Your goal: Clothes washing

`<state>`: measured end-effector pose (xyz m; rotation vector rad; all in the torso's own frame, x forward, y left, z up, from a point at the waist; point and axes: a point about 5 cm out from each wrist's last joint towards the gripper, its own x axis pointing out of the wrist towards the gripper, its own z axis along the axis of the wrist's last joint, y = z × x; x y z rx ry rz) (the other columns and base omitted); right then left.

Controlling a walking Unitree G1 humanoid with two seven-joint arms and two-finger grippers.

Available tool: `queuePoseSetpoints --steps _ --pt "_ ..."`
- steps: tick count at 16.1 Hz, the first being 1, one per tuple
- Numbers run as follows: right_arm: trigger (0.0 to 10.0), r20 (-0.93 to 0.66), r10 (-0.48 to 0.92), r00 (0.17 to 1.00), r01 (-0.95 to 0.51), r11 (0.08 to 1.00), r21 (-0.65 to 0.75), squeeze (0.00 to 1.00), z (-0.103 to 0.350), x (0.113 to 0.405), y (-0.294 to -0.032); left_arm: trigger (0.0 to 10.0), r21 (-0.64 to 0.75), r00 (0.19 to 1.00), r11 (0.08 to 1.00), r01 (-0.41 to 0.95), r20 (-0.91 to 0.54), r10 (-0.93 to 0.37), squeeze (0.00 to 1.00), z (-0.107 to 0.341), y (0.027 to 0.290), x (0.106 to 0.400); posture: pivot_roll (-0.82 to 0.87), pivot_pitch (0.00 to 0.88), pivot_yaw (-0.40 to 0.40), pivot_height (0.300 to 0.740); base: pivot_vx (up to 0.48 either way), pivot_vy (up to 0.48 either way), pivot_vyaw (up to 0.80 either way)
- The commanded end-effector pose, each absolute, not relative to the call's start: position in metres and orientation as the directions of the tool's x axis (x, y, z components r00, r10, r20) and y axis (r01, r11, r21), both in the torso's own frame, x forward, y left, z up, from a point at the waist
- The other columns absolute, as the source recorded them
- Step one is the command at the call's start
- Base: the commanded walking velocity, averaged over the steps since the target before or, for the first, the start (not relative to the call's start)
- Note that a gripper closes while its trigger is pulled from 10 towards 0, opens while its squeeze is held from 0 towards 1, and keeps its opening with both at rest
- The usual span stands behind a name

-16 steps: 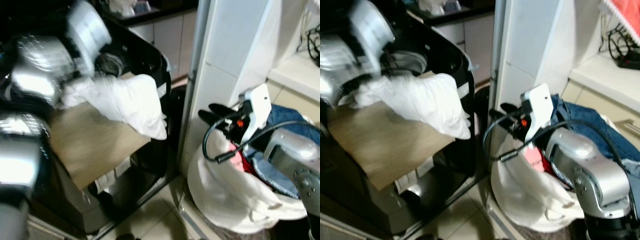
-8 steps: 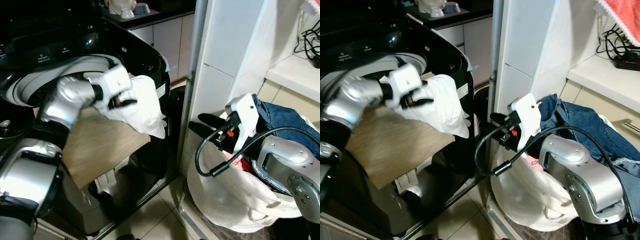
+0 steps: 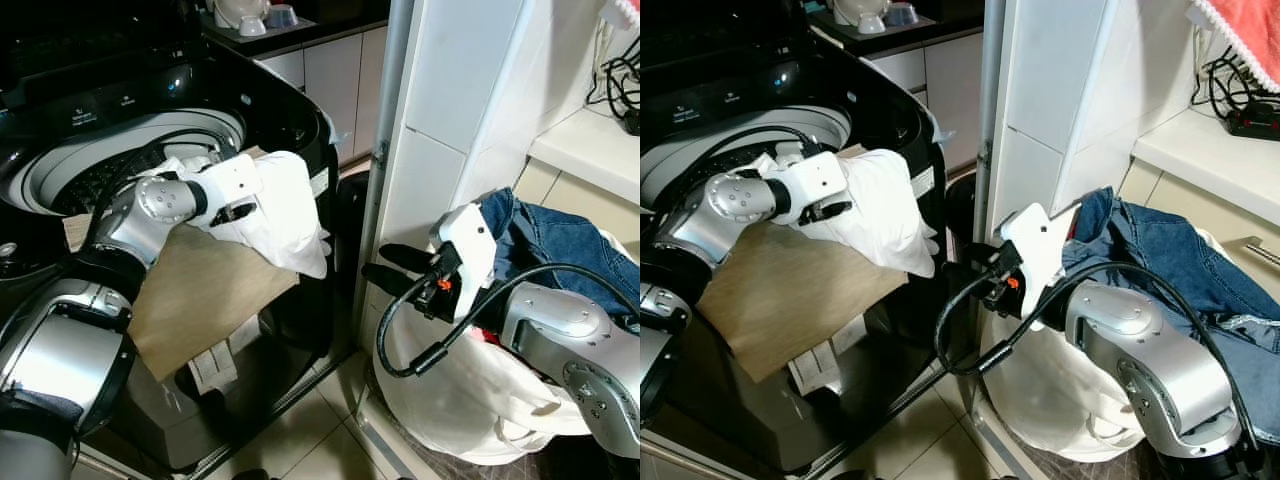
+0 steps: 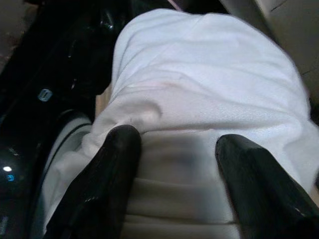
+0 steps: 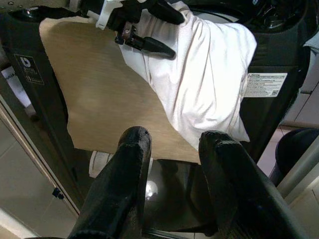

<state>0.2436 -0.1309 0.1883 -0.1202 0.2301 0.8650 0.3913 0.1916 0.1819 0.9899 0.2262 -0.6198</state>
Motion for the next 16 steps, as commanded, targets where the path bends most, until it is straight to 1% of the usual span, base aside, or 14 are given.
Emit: queuePoseSetpoints --steps 1,2,3,4,5,6,9,16 --pt "10.0 -0.242 0.746 0.621 -0.773 0.633 -0.033 0.0 0.192 0.243 -0.13 10.0 0.726 0.82 0.389 0.567 -0.454 -0.348 0.0 0.18 0.195 0.393 -0.08 0.0 0.059 0.74 0.0 0.0 0.0" --pt "10.0 -0.245 0.744 0.621 -0.773 0.633 -0.036 0.0 0.192 0.243 -0.13 10.0 0.749 0.843 0.397 0.531 -0.418 -0.339 0.0 0.182 0.194 0.395 -0.08 0.0 0.059 0.74 0.0 0.0 0.0" --pt "10.0 -0.248 0.743 0.622 -0.773 0.633 -0.041 0.0 0.192 0.244 -0.13 8.5 0.759 0.86 0.413 0.503 -0.392 -0.328 0.0 0.185 0.194 0.396 -0.08 0.0 0.059 0.74 0.0 0.0 0.0" --pt "10.0 -0.248 0.743 0.622 -0.773 0.633 -0.042 0.0 0.192 0.244 -0.13 0.8 0.761 0.868 0.427 0.489 -0.375 -0.325 0.0 0.187 0.194 0.397 -0.08 0.0 0.059 0.74 0.0 0.0 0.0" --pt "10.0 -0.248 0.743 0.622 -0.773 0.633 -0.042 0.0 0.192 0.244 -0.13 0.8 0.761 0.868 0.427 0.489 -0.375 -0.325 0.0 0.187 0.194 0.397 -0.08 0.0 0.059 0.74 0.0 0.0 0.0" --pt "10.0 -0.248 0.743 0.622 -0.773 0.633 -0.043 0.0 0.192 0.244 -0.13 0.0 0.764 0.877 0.44 0.472 -0.357 -0.321 0.0 0.19 0.194 0.398 -0.08 0.0 0.059 0.74 0.0 0.0 0.0" --pt "10.0 -0.249 0.741 0.624 -0.772 0.634 -0.048 0.0 0.192 0.244 -0.13 0.0 0.775 0.903 0.473 0.419 -0.304 -0.303 0.0 0.203 0.199 0.402 -0.08 0.0 0.063 0.74 0.0 0.0 0.0" --pt "10.0 -0.255 0.739 0.624 -0.771 0.635 -0.049 0.0 0.191 0.244 -0.131 0.0 0.756 0.912 0.512 0.407 -0.301 -0.28 0.0 0.205 0.206 0.403 -0.09 0.0 0.065 0.74 0.0 0.0 0.0"
